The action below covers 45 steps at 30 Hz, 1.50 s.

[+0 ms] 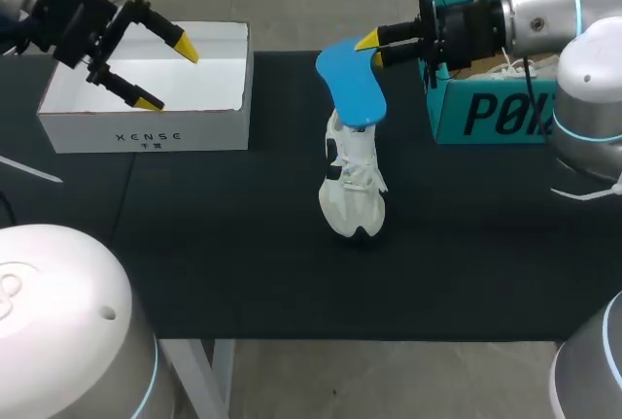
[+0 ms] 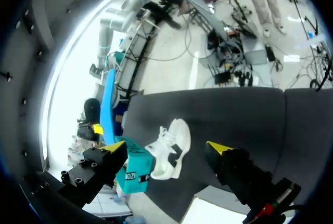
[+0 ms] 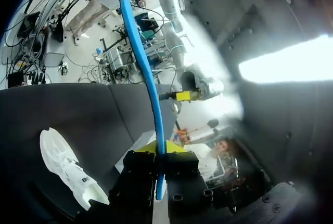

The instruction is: Take the shoe out of the shoebox, open the shoe tongue, remove and reinsert the insole, then place the shoe into the shoebox

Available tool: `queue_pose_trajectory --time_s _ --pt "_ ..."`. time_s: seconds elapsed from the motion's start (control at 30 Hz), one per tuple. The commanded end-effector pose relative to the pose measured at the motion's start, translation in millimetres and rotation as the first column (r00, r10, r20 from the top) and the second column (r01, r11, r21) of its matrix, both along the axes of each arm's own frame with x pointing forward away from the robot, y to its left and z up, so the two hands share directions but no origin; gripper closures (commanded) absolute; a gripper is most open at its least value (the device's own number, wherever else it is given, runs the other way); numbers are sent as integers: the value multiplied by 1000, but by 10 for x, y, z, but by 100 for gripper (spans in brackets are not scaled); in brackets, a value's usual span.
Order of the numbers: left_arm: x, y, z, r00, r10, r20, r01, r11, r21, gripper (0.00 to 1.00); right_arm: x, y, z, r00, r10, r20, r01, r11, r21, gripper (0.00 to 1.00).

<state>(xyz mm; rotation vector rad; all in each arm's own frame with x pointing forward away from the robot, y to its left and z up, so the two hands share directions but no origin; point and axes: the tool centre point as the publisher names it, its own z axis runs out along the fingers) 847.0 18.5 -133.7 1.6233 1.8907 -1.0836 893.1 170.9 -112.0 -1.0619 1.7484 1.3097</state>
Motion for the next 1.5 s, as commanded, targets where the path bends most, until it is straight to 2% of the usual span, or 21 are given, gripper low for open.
queue_pose_trajectory --time_s 0.03,0.07,0.1,0.13,0.17,0.27,0.33,0.37,0.8,0.83,0.87,1.0,1.1,1.13,1.17,1.23,1.27,1.33,1.37,1.43,1.5 --pt "-1 1 3 1000 0 0 0 1000 3 0 -22 5 -115 919 -207 -337 199 978 -58 100" --pt "-1 1 3 1000 0 0 0 1000 3 0 -27 -6 -123 856 -262 -446 241 965 -103 100" --pt "-1 1 3 1000 0 0 0 1000 3 0 -32 1 -150 804 -244 -542 216 969 -117 100" --pt "-1 1 3 1000 0 0 0 1000 3 0 -55 20 -155 770 -258 -583 206 966 -155 100" --pt "-1 1 3 1000 0 0 0 1000 3 0 -68 36 -174 709 -262 -655 188 965 -182 100" --pt "-1 1 3 1000 0 0 0 1000 3 0 -93 45 -186 588 -193 -786 149 980 -130 100" --pt "-1 1 3 1000 0 0 0 1000 3 0 -93 52 -139 571 -227 -789 128 974 -187 100" --pt "-1 1 3 1000 0 0 0 1000 3 0 -80 45 -84 600 -251 -760 131 967 -216 100" --pt "-1 1 3 1000 0 0 0 1000 3 0 -80 45 -84 600 -251 -760 131 967 -216 100" --pt "-1 1 3 1000 0 0 0 1000 3 0 -35 84 -61 548 -259 -796 136 966 -221 100" --pt "-1 1 3 1000 0 0 0 1000 3 0 11 107 -49 542 -245 -804 142 970 -200 100" --pt "-1 1 3 1000 0 0 0 1000 3 0 144 133 66 378 -157 -913 123 985 -118 100" --pt "-1 1 3 1000 0 0 0 1000 3 0 263 110 79 236 -150 -960 137 983 -120 100" --pt "-1 1 3 1000 0 0 0 1000 3 0 290 106 78 204 -143 -968 148 982 -114 100" --pt "-1 1 3 1000 0 0 0 1000 3 0 309 99 89 186 -103 -977 137 988 -78 100" --pt "-1 1 3 1000 0 0 0 1000 3 0 348 88 86 137 -102 -985 148 986 -82 100" --pt "-1 1 3 1000 0 0 0 1000 3 0 368 83 77 130 -94 -987 157 985 -73 100" --pt "-1 1 3 1000 0 0 0 1000 3 0 414 63 51 53 -72 -996 175 983 -62 100" --pt "-1 1 3 1000 0 0 0 1000 3 0 441 48 44 33 -58 -998 185 981 -51 100" --pt "-1 1 3 1000 0 0 0 1000 3 0 471 34 43 28 -82 -996 194 978 -75 100" --pt "-1 1 3 1000 0 0 0 1000 3 0 510 9 53 -6 -42 -999 208 977 -43 100"
